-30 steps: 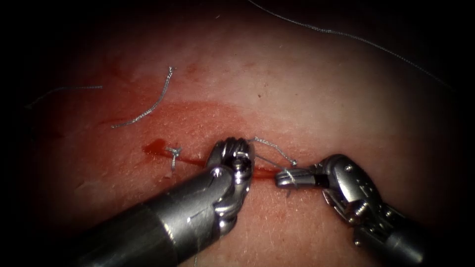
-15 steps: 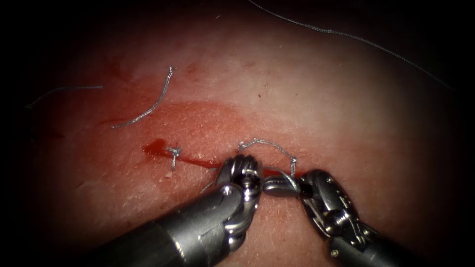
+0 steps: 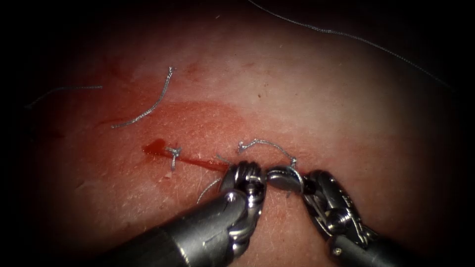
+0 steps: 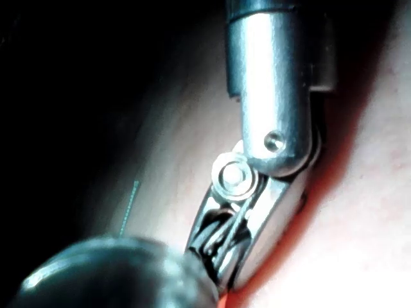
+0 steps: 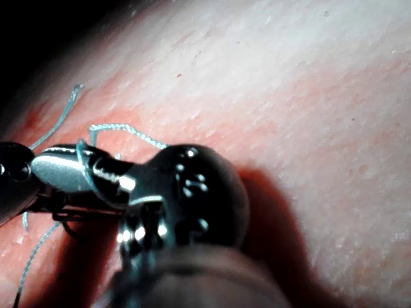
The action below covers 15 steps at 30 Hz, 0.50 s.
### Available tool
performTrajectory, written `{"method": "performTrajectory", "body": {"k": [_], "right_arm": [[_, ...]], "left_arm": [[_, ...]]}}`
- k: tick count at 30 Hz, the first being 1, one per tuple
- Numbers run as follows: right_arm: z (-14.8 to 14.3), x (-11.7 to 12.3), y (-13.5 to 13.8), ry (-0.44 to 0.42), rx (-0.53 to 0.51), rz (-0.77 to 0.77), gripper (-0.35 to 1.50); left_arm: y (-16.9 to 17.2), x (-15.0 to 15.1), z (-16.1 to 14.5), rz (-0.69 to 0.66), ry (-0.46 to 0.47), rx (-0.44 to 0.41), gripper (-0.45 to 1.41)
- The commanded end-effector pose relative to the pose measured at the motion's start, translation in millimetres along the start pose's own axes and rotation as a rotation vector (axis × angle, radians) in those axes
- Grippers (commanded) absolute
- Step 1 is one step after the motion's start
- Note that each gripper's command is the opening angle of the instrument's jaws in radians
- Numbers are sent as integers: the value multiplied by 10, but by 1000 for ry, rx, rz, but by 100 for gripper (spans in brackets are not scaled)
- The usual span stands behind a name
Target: Wound Closure
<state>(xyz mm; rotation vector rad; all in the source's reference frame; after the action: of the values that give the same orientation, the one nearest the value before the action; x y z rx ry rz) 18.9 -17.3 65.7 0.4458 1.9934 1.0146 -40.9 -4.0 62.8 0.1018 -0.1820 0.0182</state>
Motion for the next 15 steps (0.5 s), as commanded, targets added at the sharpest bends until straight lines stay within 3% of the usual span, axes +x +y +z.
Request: {"method": "performTrajectory", "body": {"k": [1,8,15], "right_arm": [[12,8,-4,14,-31,-35,-35],[23,40,-10,9,-238,-179,-35],[29,44,-23,-114,-389,-393,-35]], "left_arm": [[6,-9,-7,-10,0,3,-45],[-6,-19,-9,25,7,12,-45],[-8,-20,-7,25,22,6,-45]]}}
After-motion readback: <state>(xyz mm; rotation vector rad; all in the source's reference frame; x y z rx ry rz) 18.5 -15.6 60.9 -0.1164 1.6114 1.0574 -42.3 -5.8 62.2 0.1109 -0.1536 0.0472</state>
